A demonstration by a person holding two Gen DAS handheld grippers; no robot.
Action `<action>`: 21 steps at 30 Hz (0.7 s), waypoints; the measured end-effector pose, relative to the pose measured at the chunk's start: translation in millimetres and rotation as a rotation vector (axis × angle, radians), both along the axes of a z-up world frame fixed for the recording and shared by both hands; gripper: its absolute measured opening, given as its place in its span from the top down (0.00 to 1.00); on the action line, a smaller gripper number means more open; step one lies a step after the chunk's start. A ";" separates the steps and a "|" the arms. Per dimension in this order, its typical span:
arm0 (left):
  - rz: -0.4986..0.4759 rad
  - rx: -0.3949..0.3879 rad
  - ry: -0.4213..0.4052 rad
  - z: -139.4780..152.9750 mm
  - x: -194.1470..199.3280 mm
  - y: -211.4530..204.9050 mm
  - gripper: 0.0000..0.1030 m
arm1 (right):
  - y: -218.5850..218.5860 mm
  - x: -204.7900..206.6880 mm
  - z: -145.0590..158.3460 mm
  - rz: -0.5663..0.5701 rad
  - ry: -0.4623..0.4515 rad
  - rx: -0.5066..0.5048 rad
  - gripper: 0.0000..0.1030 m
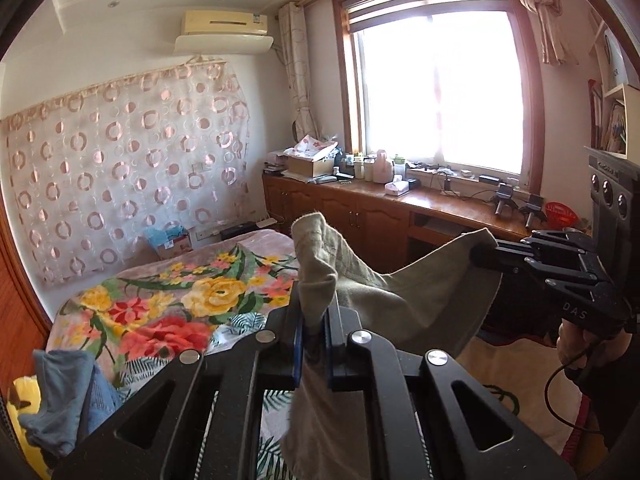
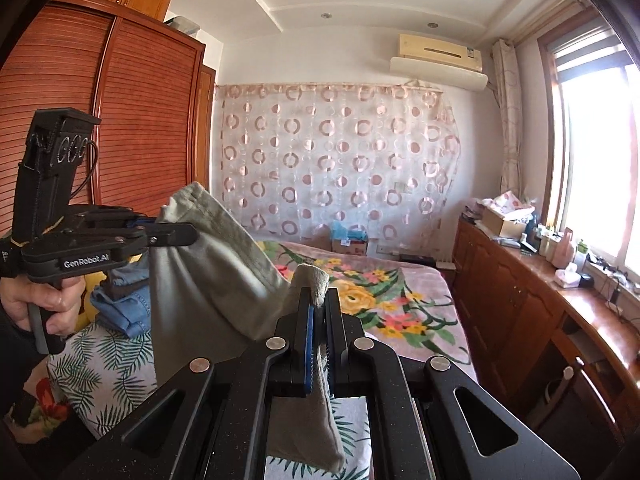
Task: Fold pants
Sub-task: 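Lower the held pants back onto the bed with both grippers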
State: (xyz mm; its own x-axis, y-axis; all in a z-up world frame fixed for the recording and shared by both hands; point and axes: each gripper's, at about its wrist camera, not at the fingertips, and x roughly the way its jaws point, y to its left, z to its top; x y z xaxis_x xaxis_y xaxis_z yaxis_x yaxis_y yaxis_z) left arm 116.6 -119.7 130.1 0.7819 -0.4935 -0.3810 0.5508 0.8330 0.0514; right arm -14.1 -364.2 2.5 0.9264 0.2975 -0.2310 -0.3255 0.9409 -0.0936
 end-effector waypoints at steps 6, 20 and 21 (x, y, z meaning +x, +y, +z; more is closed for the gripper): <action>0.103 -0.004 0.062 -35.8 -12.8 64.9 0.92 | 30.5 28.3 -5.2 0.083 0.072 0.019 0.96; 0.341 -0.010 0.229 -137.8 -39.2 178.3 0.92 | 160.8 86.6 -73.2 0.313 0.347 -0.044 0.96; 0.347 -0.011 0.240 -143.8 -39.2 179.8 0.92 | 162.5 88.4 -78.8 0.321 0.368 -0.044 0.96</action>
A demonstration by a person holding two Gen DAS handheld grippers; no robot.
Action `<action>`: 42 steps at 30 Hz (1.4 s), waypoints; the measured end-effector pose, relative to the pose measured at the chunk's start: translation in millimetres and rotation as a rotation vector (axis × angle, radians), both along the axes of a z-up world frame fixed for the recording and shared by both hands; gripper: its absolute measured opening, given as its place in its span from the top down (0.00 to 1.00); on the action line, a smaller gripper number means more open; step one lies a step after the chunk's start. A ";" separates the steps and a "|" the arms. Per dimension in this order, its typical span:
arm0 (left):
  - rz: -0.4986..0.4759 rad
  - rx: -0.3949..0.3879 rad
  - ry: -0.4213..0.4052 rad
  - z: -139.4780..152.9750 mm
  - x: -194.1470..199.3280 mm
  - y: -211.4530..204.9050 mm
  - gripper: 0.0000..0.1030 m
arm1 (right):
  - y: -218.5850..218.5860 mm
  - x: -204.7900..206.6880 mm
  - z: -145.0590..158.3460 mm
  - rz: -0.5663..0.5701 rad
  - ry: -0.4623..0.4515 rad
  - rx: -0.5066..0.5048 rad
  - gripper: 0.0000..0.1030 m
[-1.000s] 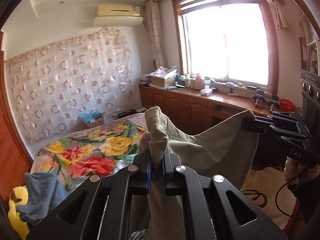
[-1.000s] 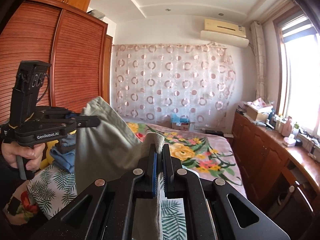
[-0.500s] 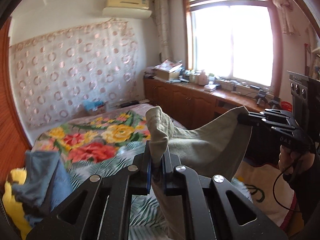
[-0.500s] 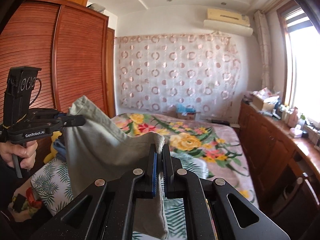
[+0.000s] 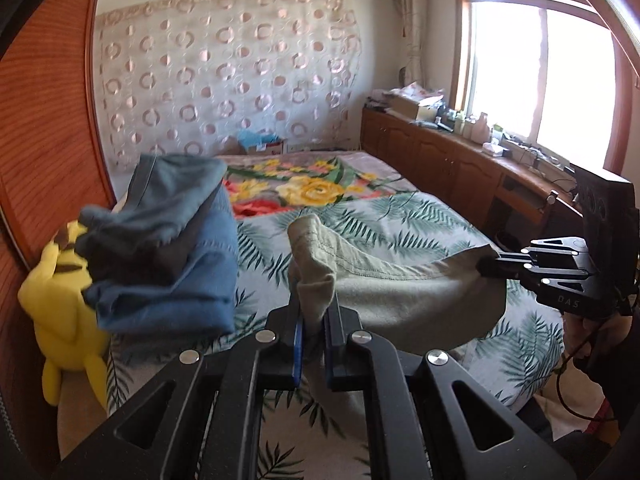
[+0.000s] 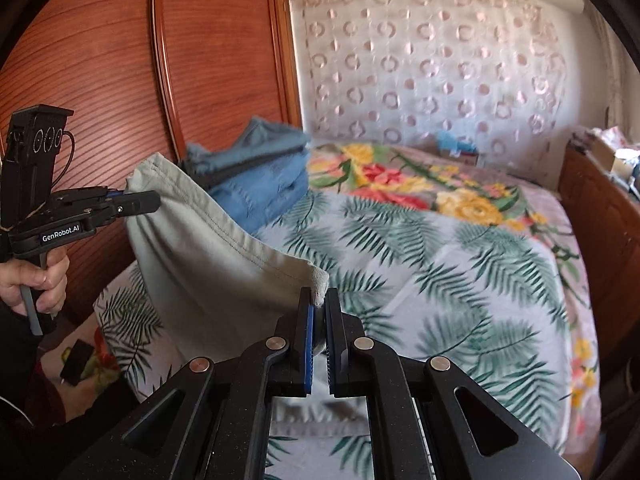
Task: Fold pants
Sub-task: 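Lower the held pants back onto the bed with both grippers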
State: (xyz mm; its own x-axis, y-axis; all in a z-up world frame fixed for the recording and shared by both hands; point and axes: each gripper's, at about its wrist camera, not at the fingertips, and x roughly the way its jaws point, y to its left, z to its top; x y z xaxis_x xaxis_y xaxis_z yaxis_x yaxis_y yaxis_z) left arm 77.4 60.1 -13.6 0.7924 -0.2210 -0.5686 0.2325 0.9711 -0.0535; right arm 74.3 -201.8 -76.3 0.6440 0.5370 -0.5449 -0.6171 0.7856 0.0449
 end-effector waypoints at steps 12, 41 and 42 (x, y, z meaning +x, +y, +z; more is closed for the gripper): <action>0.028 -0.030 0.083 -52.1 -2.1 8.4 0.92 | 28.4 10.4 -37.3 0.077 0.145 -0.042 0.96; 0.051 -0.062 0.134 -82.5 -14.2 24.1 0.92 | 78.5 60.3 -55.6 0.027 0.083 -0.133 0.91; 0.051 -0.063 0.134 -83.1 -14.5 24.2 0.92 | 79.3 61.9 -54.9 0.026 0.083 -0.135 0.87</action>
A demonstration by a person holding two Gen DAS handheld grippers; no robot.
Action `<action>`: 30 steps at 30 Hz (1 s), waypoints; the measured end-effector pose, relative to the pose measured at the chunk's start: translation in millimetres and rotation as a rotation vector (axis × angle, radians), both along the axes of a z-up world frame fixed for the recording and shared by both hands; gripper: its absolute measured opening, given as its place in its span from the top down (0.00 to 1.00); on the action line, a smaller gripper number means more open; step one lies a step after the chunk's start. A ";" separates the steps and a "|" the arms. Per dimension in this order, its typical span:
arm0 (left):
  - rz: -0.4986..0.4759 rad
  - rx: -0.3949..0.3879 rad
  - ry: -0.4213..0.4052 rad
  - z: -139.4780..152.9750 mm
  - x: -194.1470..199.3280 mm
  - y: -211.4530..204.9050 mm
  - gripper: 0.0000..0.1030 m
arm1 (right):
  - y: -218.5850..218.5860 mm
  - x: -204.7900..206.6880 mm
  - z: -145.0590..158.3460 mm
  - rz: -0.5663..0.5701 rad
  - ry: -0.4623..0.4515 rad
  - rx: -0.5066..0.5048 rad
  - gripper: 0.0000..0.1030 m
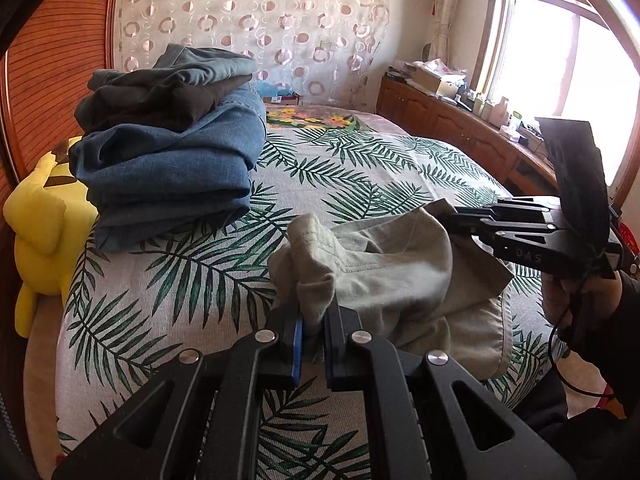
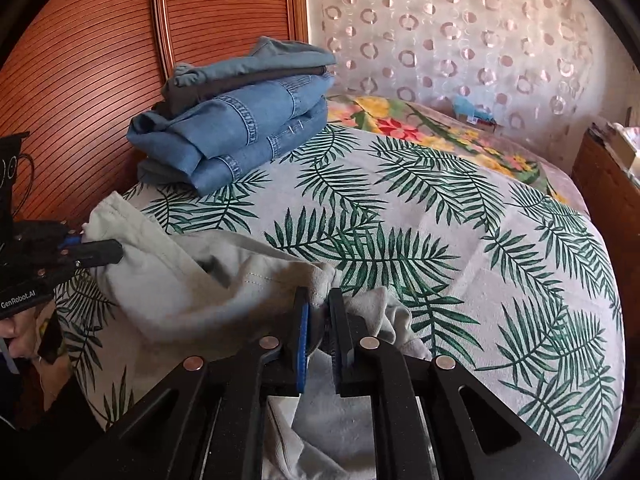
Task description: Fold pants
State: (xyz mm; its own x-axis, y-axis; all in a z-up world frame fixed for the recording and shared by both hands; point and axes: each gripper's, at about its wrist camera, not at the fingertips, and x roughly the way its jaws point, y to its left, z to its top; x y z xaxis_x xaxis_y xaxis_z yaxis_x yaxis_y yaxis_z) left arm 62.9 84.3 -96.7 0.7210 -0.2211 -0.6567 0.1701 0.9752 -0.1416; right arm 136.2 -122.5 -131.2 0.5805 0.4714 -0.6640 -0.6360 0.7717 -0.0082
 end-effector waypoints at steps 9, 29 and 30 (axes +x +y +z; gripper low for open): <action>-0.003 0.003 0.004 0.2 0.6 -1.5 0.92 | 12.9 22.4 -7.5 0.042 0.057 -0.014 0.73; 0.010 -0.017 -0.051 14.3 -4.0 1.9 0.92 | -14.1 -0.7 34.2 0.071 -0.094 0.124 0.94; 0.012 -0.022 -0.061 17.7 -4.6 2.0 0.92 | -18.7 -5.0 40.0 0.065 -0.114 0.134 0.94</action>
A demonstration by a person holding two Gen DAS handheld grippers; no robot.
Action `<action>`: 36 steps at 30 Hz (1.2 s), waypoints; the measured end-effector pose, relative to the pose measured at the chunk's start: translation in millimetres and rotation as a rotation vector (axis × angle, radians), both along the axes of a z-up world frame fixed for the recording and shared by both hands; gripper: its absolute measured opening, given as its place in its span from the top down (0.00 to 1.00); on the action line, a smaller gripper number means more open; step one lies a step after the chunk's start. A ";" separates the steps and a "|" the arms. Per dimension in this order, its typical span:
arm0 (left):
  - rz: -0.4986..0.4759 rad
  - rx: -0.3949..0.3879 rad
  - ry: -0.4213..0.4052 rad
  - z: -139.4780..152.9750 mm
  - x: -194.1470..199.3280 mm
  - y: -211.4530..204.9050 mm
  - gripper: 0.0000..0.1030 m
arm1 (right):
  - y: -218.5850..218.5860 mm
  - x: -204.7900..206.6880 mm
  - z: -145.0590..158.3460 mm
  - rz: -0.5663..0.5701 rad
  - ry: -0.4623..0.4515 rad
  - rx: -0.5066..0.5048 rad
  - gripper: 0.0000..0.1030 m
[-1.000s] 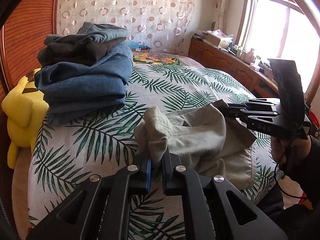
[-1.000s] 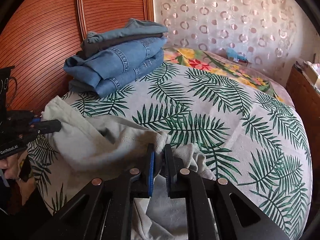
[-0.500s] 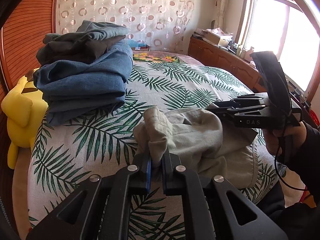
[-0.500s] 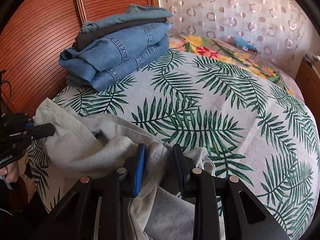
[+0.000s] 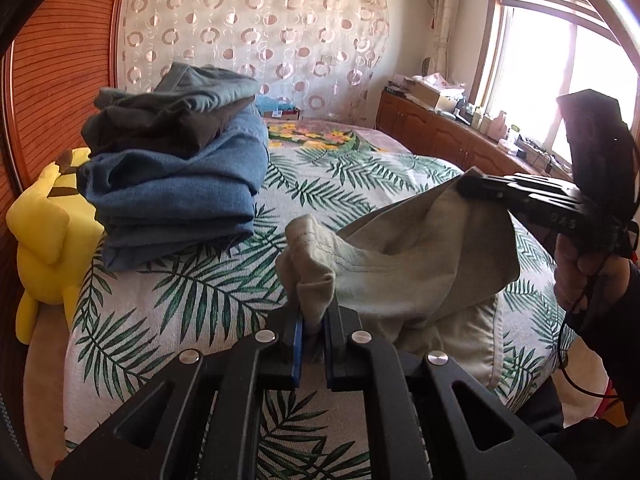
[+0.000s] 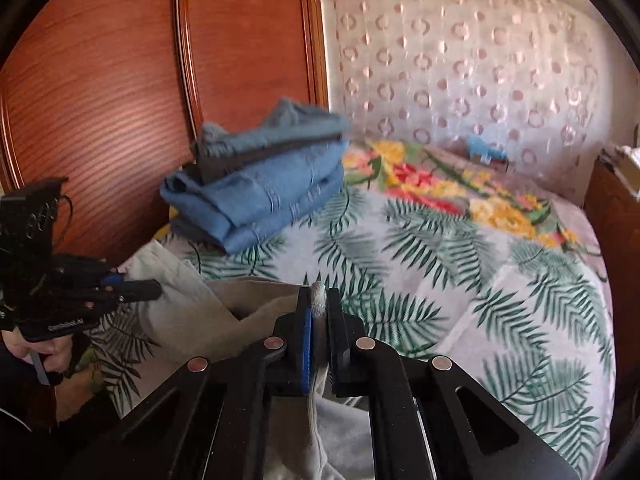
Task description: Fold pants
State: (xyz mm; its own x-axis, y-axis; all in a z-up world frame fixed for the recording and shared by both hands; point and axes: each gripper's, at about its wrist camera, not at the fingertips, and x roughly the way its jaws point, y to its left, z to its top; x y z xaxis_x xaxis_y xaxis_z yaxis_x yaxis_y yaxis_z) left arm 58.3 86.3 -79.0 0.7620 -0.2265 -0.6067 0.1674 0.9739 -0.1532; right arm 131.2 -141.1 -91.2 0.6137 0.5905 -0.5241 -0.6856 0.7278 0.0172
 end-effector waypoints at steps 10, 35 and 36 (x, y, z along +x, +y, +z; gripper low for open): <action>-0.016 -0.062 -0.230 81.2 -3.7 -3.5 0.92 | -54.6 -43.4 68.1 -0.095 -0.203 0.077 0.94; -0.144 -0.055 -0.474 164.0 -17.9 -37.9 0.92 | -129.0 -148.4 135.2 -0.167 -0.374 0.110 0.94; -0.144 -0.050 -0.450 154.3 -7.4 -38.6 0.92 | -125.6 -138.8 136.4 -0.168 -0.356 0.105 0.94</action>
